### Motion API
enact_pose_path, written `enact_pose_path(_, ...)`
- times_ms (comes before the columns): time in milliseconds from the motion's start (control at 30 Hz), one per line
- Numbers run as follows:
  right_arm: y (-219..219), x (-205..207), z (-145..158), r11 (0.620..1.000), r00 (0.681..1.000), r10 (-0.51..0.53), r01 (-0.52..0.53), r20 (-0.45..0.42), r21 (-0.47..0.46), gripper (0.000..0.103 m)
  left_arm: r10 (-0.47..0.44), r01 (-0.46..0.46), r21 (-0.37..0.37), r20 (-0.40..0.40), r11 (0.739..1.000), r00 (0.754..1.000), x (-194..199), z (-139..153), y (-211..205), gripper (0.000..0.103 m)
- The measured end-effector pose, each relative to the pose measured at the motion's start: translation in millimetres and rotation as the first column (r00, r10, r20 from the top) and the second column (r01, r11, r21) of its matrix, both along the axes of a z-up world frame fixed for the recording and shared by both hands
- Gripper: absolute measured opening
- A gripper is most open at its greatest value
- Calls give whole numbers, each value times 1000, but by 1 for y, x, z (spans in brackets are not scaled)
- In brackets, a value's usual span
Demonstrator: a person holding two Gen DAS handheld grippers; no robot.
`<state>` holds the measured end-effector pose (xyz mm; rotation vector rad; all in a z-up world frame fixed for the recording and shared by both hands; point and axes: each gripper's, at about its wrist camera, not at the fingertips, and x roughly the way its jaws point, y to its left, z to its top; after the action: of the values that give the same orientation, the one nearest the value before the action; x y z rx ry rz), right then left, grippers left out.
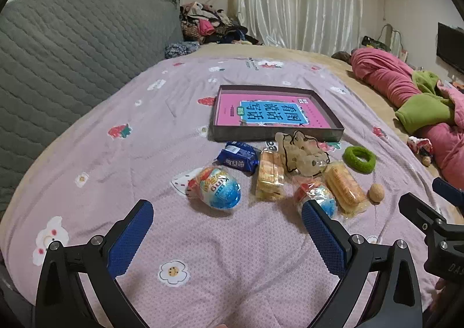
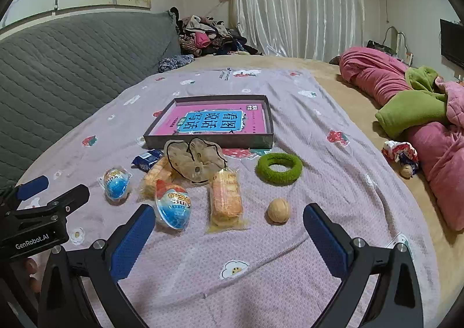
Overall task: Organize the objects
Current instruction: 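Move both grippers toward the wrapped chocolate eggs beside the tray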
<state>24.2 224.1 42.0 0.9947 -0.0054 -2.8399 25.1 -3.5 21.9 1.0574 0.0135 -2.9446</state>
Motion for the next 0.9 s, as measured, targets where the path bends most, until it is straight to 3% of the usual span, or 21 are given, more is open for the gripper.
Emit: enact_pose_path(900,-3,13,16,1000,999,25,-25,-38,-7,103,11,-11,3,-40,1000,999,12,17,-6,102)
